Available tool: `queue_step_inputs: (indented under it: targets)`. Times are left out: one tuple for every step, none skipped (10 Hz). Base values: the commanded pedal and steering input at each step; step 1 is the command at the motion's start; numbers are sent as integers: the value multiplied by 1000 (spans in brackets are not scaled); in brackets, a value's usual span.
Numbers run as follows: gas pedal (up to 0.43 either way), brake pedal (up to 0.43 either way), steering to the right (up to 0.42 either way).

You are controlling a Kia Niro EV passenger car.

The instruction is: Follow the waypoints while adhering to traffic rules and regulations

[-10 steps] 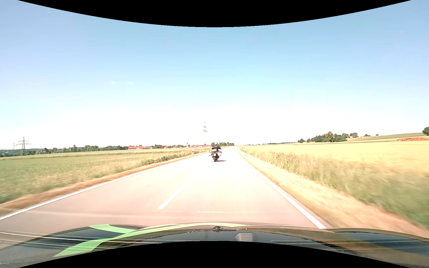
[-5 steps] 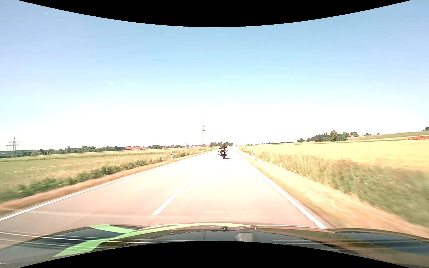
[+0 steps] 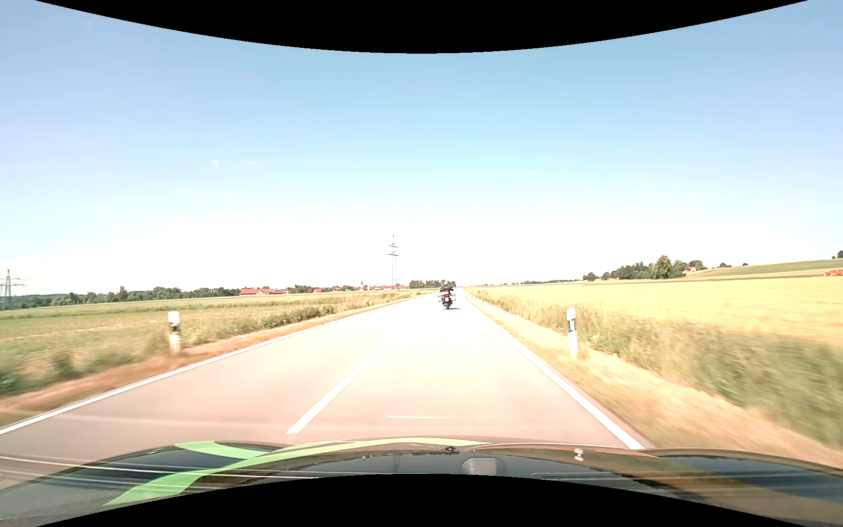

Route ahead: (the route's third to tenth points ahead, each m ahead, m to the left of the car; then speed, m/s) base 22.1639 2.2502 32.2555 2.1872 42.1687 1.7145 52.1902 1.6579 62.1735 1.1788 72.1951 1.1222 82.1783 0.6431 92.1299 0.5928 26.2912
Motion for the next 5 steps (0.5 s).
queue_step_inputs:
  targets:
    - [260,0,0]
    - [260,0,0]
    - [248,0,0]
    - [240,0,0]
    - [240,0,0]
